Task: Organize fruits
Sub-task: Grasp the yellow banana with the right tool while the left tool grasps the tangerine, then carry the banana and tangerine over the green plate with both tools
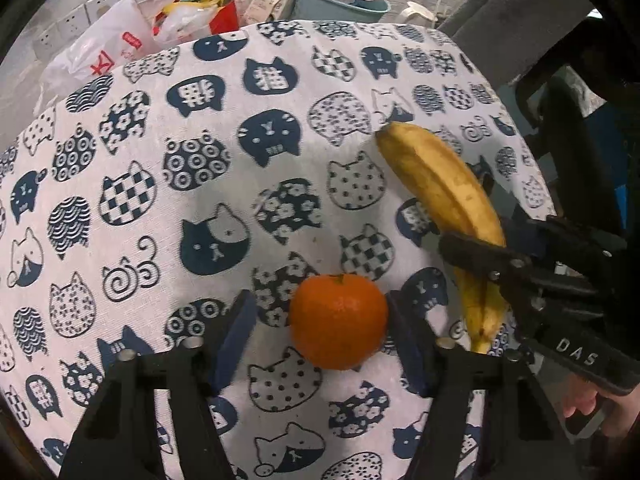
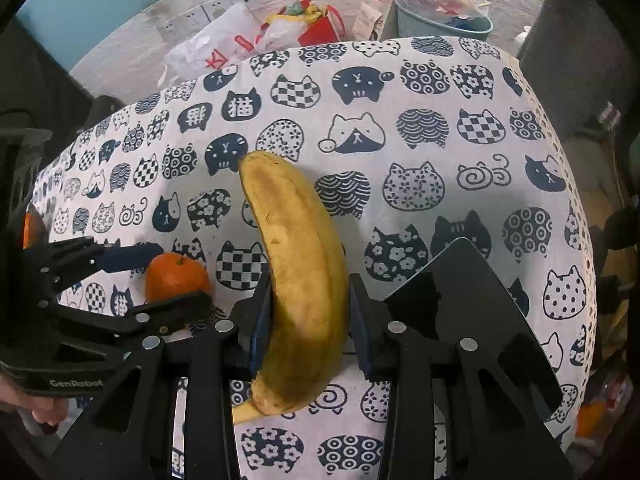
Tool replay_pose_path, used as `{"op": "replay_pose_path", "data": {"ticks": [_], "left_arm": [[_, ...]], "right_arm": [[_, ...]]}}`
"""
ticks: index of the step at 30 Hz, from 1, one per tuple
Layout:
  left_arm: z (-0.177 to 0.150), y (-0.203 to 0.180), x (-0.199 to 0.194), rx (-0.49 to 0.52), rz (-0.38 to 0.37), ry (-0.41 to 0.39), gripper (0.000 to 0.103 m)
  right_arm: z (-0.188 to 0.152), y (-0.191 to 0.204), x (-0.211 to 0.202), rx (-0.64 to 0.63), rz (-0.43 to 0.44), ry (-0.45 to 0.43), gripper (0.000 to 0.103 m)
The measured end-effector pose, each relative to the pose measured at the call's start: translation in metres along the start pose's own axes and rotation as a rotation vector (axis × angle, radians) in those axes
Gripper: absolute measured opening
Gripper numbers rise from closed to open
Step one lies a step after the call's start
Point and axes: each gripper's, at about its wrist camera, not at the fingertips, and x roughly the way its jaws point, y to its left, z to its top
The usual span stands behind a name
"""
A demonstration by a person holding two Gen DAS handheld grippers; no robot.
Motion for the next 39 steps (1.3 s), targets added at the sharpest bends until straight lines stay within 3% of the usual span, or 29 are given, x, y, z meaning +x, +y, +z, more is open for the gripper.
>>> {"op": "replay_pose_path", "data": {"ticks": [2, 6, 18, 39], "left_arm": [[0.000, -0.003, 0.000, 0.010, -0.015, 0.010, 0.048], [-0.004, -0.011, -0.002, 0.062, 0.043, -0.006, 0.047], [-0.008, 0.014, -0.058, -0.010, 0.114, -0.096, 0.046], [-0.076, 0.071, -0.168, -0.096, 0.206, -0.236, 0.046]], "right_arm": [[0.000, 0.003, -0.001, -0.010, 0.001, -0.001, 0.035], [0.000, 0.005, -0.002, -0.019, 0.001, -0.004, 0.035], [0.005, 0.026, -0.025, -0.065, 0.027, -0.055, 0.035], [0.016, 0.142, -0.070, -0.231, 0.171, -0.128, 0.035]]}}
